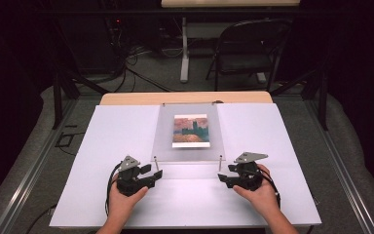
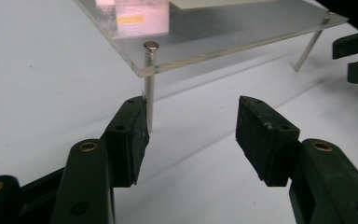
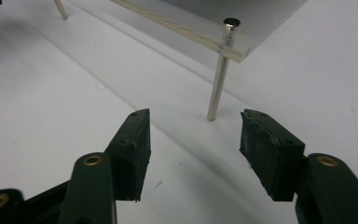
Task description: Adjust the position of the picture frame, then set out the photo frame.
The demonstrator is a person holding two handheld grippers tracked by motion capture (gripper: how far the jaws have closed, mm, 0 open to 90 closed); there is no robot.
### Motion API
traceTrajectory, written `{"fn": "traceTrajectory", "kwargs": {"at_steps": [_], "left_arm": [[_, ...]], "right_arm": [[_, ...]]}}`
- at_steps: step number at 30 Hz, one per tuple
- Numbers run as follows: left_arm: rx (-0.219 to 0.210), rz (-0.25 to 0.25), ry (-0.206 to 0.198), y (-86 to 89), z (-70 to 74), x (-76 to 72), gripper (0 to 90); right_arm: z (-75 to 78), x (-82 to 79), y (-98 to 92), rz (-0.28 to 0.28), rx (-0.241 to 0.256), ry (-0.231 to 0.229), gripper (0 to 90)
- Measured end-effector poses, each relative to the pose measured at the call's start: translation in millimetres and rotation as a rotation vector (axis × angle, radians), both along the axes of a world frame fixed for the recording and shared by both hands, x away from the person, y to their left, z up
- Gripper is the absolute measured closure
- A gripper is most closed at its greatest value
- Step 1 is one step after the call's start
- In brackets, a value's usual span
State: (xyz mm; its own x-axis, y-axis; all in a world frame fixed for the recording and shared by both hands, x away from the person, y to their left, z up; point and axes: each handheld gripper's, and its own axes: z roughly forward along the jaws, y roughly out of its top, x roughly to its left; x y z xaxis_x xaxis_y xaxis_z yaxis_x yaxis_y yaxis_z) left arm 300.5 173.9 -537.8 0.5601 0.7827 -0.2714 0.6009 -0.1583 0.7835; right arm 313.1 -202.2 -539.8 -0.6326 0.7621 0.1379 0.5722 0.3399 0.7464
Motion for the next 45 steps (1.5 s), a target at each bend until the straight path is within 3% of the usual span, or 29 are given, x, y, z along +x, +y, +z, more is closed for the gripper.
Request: {"fn": "traceTrajectory", "kwargs": {"at_steps": [3,8,14,18,20,26,29,31,36,38,45], "left_arm": [[0.0,-0.013,-0.019,2.6,5.8,-4.7,44.6],[-0.005,-0.007,-0.029,9.4,13.7,-7.0,44.5],[-0.026,0.005,0.002,19.5,22.2,1.0,42.9],[-0.01,0.016,-0.017,21.9,28.3,6.2,39.4],[0.004,0.029,-0.018,23.9,33.7,15.5,35.0],[0.02,0.044,0.006,23.8,39.7,36.6,32.2],[0.029,0.046,0.007,23.1,41.4,49.8,31.8],[0.011,0.048,0.031,23.6,43.0,62.8,31.8],[-0.026,0.054,0.054,22.5,46.6,78.5,32.0],[-0.008,0.061,0.056,20.5,49.5,90.3,31.7],[0.036,0.084,0.05,15.3,52.0,113.6,31.5]], "right_arm": [[5.1,-4.5,-3.4,0.011,0.0,-0.025,48.2],[14.9,-11.1,-6.9,0.028,-0.011,-0.07,46.7],[20.6,-9.7,-17.1,0.004,0.042,-0.051,45.0],[24.8,-6.2,-22.4,-0.014,0.062,-0.066,41.7],[29.3,1.2,-25.6,-0.034,0.058,-0.08,36.3],[32.7,19.5,-30.3,-0.07,0.061,-0.093,35.7],[32.8,37.1,-32.6,-0.099,0.059,-0.056,35.5],[33.2,45.9,-32.1,-0.103,0.059,-0.053,34.4],[36.2,63.3,-28.5,-0.112,0.059,-0.056,34.2],[40.0,76.7,-25.3,-0.116,0.067,-0.043,34.3],[49.7,102.2,-15.8,-0.14,0.094,-0.062,34.6]]}}
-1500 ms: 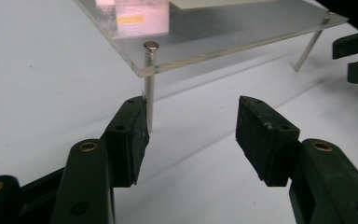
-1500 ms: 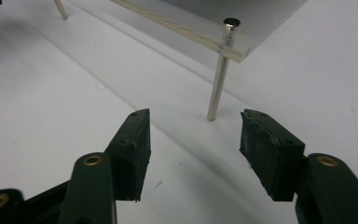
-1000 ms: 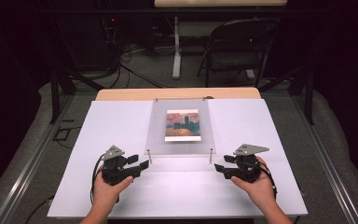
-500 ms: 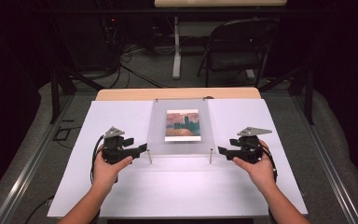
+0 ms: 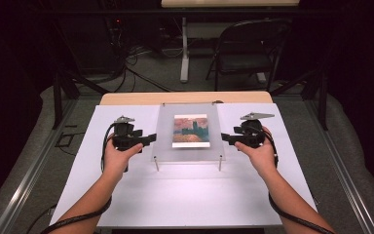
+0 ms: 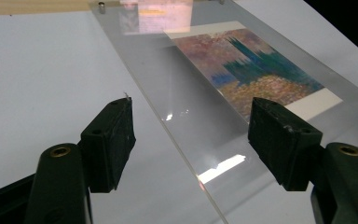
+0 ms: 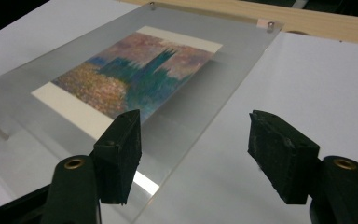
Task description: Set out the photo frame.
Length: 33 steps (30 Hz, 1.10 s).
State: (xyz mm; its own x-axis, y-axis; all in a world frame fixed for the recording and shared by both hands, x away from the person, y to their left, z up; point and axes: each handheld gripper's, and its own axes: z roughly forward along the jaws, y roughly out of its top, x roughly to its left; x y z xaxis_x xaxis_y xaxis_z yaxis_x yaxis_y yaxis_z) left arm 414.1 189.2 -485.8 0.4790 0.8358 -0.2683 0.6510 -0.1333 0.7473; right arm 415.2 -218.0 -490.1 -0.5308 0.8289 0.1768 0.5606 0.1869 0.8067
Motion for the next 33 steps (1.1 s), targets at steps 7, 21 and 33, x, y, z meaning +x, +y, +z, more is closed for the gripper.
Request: {"fn": "traceTrajectory", "kwargs": {"at_steps": [7,21,33], "left_arm": [[-0.005,0.011,0.023,-2.4,-3.0,22.3,34.4],[0.025,0.105,0.062,-9.0,-20.0,55.8,35.3],[0.044,0.088,0.071,-24.3,-28.9,76.2,35.5]], "right_arm": [[0.6,21.6,8.6,-0.004,-0.016,0.004,34.5],[-16.1,55.7,22.5,-0.013,-0.033,0.027,34.5],[-30.2,80.1,23.2,-0.083,0.024,0.074,34.5]]}}
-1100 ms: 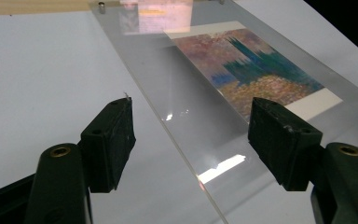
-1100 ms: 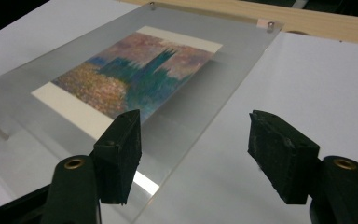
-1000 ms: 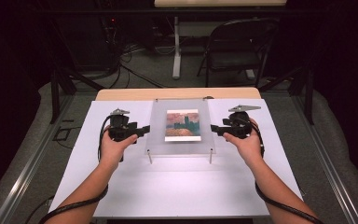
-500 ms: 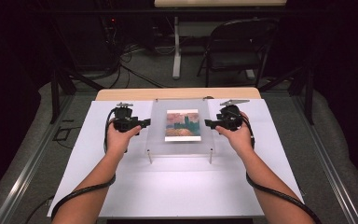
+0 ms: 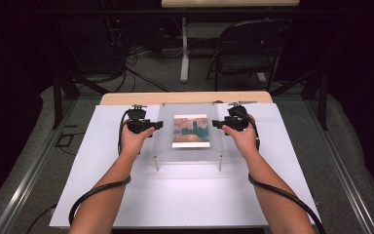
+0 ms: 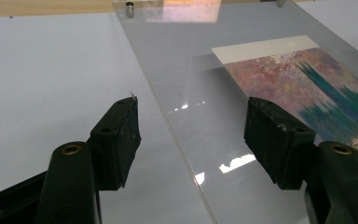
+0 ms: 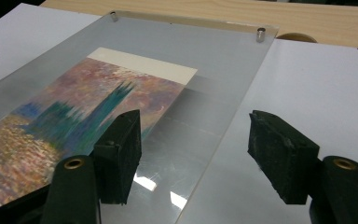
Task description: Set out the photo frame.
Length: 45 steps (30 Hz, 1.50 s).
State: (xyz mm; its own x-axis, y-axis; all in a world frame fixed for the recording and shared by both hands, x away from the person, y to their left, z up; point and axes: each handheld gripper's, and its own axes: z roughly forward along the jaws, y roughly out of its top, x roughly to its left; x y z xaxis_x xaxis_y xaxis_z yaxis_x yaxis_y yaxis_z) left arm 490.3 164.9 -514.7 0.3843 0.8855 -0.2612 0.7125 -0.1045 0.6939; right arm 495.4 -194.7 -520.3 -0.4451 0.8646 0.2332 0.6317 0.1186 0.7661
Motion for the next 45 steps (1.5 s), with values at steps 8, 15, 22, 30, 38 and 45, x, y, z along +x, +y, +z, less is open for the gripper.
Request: {"fn": "traceTrajectory", "kwargs": {"at_steps": [8,15,22,30,38,45], "left_arm": [[-0.011,0.003,0.03,-8.9,-7.4,11.5,35.4],[-0.037,0.003,0.061,-9.8,-13.7,19.3,35.4],[-0.066,0.007,0.08,-10.0,-16.6,23.2,35.2],[-0.074,-0.001,0.103,-14.6,-19.5,26.0,34.0],[-0.127,0.019,0.127,-13.1,-26.4,29.3,31.4],[-0.128,0.026,0.128,-14.7,-27.3,31.1,29.8]], "right_arm": [[-3.8,8.7,6.6,0.0,-0.009,0.016,34.8],[-5.6,16.4,15.3,0.016,-0.006,0.05,34.7],[-6.8,22.1,17.6,0.01,0.012,0.071,34.5],[-7.9,25.8,16.7,0.006,0.03,0.077,34.3],[-7.4,28.1,15.2,0.002,0.049,0.094,34.1],[-13.8,31.0,11.1,-0.013,0.046,0.137,33.7]]}}
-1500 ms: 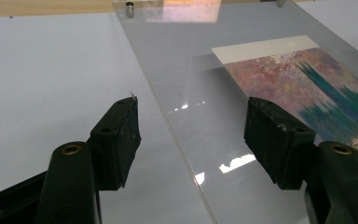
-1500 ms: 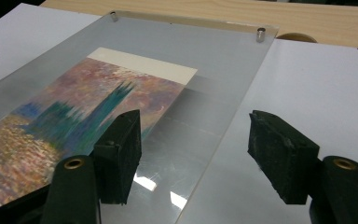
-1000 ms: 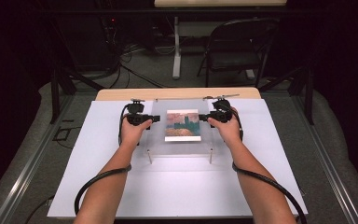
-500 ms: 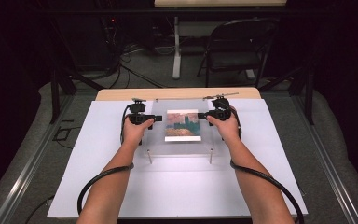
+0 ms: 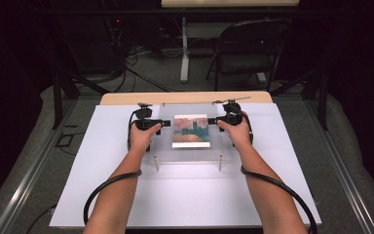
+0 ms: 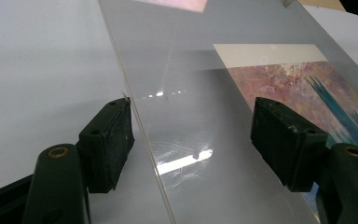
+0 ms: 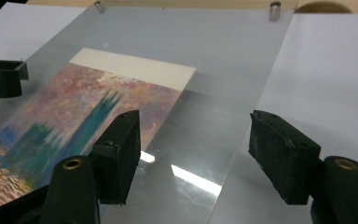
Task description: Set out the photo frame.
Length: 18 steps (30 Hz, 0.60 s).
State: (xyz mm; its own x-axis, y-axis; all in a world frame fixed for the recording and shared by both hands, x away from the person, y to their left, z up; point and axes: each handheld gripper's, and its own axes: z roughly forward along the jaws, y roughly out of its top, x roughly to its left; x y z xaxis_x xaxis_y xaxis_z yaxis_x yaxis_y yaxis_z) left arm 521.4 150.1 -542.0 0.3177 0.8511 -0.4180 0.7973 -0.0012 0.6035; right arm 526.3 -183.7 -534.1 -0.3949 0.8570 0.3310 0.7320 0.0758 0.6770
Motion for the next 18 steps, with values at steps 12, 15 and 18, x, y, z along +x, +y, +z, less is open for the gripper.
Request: {"fn": "traceTrajectory", "kwargs": {"at_steps": [12,15,18], "left_arm": [[0.001,-0.002,0.008,-1.3,-0.7,1.1,27.0],[-0.006,-0.006,0.014,-1.0,-0.8,1.1,26.6],[-0.008,-0.012,0.018,-0.4,-0.5,1.1,26.6]], "right_arm": [[-6.5,2.3,0.7,-0.005,0.033,0.048,29.8],[-7.4,3.4,1.9,-0.006,0.036,0.054,27.6],[-7.7,3.5,2.8,-0.01,0.037,0.053,26.8]]}}
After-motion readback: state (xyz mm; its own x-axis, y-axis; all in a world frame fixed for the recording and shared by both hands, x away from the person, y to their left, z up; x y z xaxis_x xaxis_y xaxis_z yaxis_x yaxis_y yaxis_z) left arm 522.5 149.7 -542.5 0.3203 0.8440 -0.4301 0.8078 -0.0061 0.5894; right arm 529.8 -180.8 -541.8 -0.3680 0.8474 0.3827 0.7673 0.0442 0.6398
